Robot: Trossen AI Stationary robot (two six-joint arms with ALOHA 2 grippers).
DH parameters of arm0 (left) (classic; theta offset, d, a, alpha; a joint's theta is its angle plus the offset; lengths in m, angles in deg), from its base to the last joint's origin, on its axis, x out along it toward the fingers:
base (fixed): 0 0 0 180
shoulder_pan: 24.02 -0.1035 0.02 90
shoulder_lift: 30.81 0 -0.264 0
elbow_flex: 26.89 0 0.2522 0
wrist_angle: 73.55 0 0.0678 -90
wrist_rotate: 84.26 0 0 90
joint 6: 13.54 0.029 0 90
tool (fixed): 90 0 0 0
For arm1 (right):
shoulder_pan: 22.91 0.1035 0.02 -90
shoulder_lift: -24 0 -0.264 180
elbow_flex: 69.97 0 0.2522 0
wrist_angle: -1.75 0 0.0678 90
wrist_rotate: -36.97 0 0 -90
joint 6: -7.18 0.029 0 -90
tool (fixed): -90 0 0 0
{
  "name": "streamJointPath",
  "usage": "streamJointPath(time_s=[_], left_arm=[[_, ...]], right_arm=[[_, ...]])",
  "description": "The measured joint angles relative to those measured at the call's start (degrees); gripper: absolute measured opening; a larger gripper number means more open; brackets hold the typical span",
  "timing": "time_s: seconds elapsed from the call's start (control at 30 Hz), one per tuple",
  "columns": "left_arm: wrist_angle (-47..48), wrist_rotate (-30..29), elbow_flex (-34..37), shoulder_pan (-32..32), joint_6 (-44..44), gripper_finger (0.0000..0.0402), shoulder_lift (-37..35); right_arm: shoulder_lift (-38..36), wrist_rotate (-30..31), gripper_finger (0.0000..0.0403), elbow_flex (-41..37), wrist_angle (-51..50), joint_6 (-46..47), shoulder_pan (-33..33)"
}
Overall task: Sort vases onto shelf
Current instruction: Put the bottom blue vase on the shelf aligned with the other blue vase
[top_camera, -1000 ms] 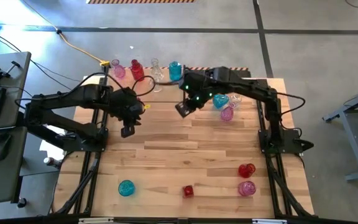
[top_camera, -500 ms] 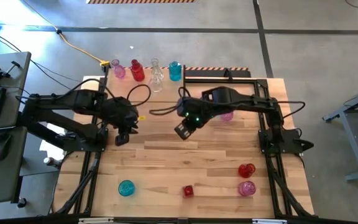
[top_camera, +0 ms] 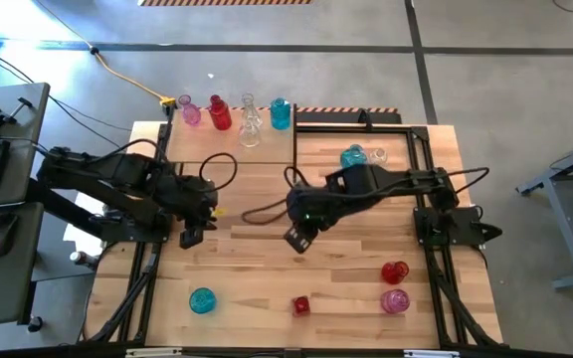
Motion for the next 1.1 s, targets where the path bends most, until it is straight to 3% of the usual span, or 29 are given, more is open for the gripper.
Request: streamJointPath(time_s=[0.27,0.57,1.1], left_arm=[[-0.4,-2.8,0.0,6.0,-4.7,0.0104,0.0],[-0.8,-7.0,0.0,12.6,-11.2,0.0104,0.0],[-0.8,-10.6,0.0,20.1,-18.5,0.0104,0.0]], right_arm=[[0.0,4.0,0.0130,0.0,1.2,4.9,4.6],[0.0,4.2,0.0130,0.0,1.3,9.7,9.3],[0.0,15.9,0.0130,0.0,1.5,17.1,17.5]])
